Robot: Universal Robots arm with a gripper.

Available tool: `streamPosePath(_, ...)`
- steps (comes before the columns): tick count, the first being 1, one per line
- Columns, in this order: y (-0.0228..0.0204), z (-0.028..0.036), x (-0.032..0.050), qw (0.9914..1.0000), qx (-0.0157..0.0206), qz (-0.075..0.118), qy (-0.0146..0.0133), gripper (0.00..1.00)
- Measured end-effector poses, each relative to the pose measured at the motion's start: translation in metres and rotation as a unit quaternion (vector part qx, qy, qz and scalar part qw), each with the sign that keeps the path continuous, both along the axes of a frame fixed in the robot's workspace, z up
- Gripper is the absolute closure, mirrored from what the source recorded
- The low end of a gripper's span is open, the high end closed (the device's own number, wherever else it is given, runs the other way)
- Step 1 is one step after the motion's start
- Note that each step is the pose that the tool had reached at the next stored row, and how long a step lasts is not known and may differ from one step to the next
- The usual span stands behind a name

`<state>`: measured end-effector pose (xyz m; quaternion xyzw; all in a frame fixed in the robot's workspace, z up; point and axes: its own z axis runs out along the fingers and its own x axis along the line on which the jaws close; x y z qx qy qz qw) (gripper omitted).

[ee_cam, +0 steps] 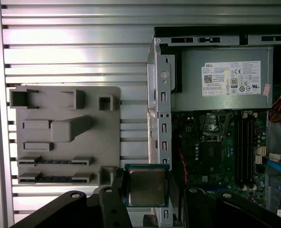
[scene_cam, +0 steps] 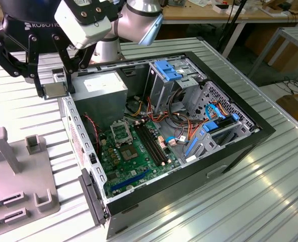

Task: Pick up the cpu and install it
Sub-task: 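Pick up the cpu and move it towards the insertion slot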

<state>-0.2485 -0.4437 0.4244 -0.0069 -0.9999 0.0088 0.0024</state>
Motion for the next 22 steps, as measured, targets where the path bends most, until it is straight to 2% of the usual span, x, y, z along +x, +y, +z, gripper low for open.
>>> streamPosePath(22,0.0,0.0,0.0138,1.0,0.0,0.0,0.0,0.53)
